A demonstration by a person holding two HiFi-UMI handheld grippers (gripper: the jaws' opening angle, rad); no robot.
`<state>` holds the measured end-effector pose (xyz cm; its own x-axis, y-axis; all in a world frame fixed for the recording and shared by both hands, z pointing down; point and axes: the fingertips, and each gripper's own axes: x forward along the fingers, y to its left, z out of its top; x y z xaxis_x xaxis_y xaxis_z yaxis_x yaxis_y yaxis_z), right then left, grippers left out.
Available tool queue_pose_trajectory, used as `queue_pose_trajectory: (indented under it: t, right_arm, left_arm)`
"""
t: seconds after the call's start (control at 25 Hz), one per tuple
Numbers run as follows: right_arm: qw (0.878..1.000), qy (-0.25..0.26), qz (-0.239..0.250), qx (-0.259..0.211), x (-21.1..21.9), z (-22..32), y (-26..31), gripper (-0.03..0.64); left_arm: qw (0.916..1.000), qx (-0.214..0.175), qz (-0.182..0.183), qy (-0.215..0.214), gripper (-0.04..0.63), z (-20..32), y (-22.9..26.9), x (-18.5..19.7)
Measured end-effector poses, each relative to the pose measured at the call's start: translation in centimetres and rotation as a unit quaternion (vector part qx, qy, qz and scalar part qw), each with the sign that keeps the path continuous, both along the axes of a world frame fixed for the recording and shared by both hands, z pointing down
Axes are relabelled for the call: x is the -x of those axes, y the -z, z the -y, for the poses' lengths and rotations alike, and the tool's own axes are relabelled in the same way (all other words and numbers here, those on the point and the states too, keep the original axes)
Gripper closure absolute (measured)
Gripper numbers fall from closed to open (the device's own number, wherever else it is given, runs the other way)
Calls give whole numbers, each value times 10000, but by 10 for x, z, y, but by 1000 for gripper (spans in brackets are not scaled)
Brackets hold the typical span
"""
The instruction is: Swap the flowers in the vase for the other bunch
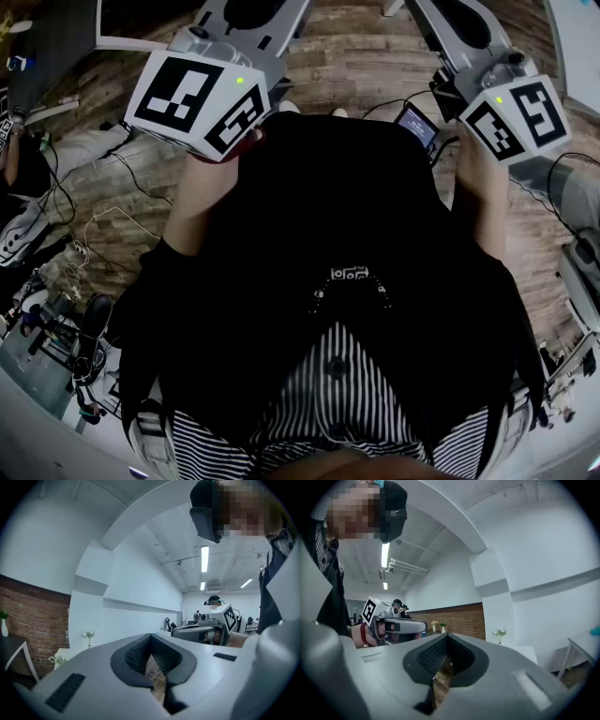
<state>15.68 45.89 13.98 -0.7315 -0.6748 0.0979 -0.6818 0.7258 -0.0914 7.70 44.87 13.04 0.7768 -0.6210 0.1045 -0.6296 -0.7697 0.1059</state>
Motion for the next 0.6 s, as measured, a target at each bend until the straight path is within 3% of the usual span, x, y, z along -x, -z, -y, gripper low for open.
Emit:
queue_pose_trajectory:
  t: [0.24, 0.4, 0.6]
  right_arm:
    - [9985, 238, -468, -170, 3, -9, -8, 614]
    - [9982, 275, -528, -69, -6, -6, -17, 614]
    - [9989, 368, -243, 144, -18, -20, -26, 614]
  left_arm:
    - [9988, 47, 473, -121, 589, 1, -31, -9]
    - [9982, 152, 475, -325, 589, -1, -37, -16]
    - [9982, 258, 282, -462, 588, -15, -36, -27]
